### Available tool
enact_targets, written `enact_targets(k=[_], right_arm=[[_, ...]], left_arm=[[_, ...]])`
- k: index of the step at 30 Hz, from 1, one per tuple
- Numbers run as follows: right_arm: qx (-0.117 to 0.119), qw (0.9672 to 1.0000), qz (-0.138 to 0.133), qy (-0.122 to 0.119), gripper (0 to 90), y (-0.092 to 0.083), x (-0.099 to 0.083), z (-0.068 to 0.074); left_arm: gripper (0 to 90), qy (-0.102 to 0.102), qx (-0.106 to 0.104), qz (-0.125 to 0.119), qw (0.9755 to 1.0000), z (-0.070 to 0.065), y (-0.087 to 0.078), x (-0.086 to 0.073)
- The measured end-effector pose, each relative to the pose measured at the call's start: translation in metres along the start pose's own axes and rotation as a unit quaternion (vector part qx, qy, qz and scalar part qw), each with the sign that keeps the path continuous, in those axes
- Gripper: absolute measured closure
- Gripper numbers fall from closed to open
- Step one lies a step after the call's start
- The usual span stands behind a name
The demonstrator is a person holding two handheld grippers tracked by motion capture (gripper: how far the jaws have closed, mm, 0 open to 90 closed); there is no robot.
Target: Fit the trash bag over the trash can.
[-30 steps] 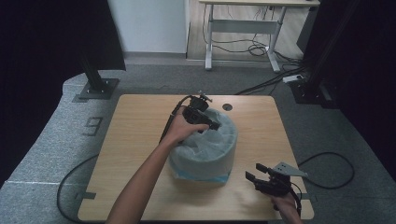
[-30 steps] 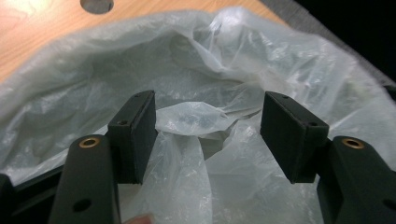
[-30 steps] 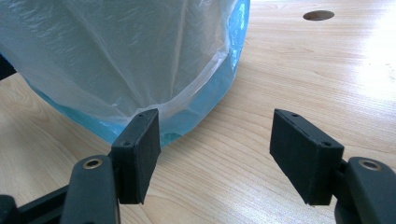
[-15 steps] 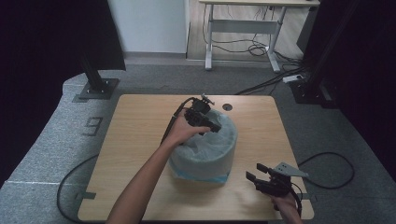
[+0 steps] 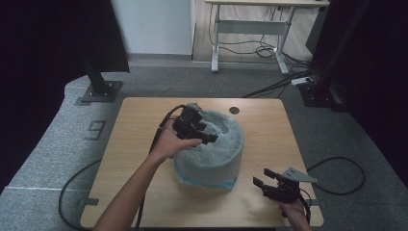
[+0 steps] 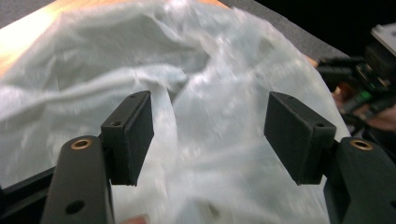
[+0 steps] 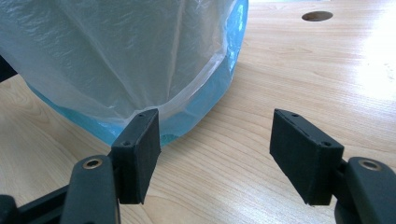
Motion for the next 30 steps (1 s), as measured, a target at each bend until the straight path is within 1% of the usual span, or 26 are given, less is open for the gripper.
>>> enact_targets(k=[4, 9, 12, 15, 18, 20, 27, 30], right_arm=[[0.0, 1.0, 0.001, -0.001, 32.6, 0.001, 0.0, 0.001], [0.0, 1.0, 0.003, -0.002, 32.6, 0.002, -0.001, 0.002], [0.0, 1.0, 0.003, -0.003, 32.6, 0.003, -0.001, 0.002], [-0.001, 1.0, 0.005, -0.002, 32.6, 0.003, -0.002, 0.002], [-0.001, 1.0, 0.003, -0.002, 32.6, 0.002, -0.001, 0.002], [-0.001, 1.0, 0.002, -0.001, 32.6, 0.002, -0.001, 0.001], [0.0, 1.0, 0.002, -0.003, 32.6, 0.002, -0.001, 0.002], [-0.001, 1.0, 0.002, -0.002, 32.6, 0.002, -0.001, 0.001]], left_arm=[[32.0, 0.01, -0.004, 0.006, 0.9999, -0.01, -0.007, -0.012], [31.1, 0.014, -0.008, 0.016, 0.9997, -0.017, -0.009, -0.022], [30.7, 0.013, -0.011, 0.031, 0.9994, -0.019, -0.005, -0.026], [30.6, 0.01, -0.011, 0.055, 0.9984, -0.019, 0.003, -0.03], [30.6, 0.016, -0.007, 0.084, 0.9963, -0.02, 0.011, -0.035], [30.5, 0.021, -0.002, 0.091, 0.9957, -0.021, 0.014, -0.035], [30.6, 0.009, -0.01, 0.102, 0.9946, -0.018, 0.023, -0.035], [29.9, 0.004, -0.018, 0.101, 0.9947, -0.017, 0.025, -0.035]])
Point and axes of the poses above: each handheld gripper's, and its own axes: y roughly forward along the jaws, x roughly out of its top, z roughly to its left, the point moved 7 cm from there along y, roughly forward along the jaws, and after that the axes turned 12 degrees about y, right-handed, at the moved point
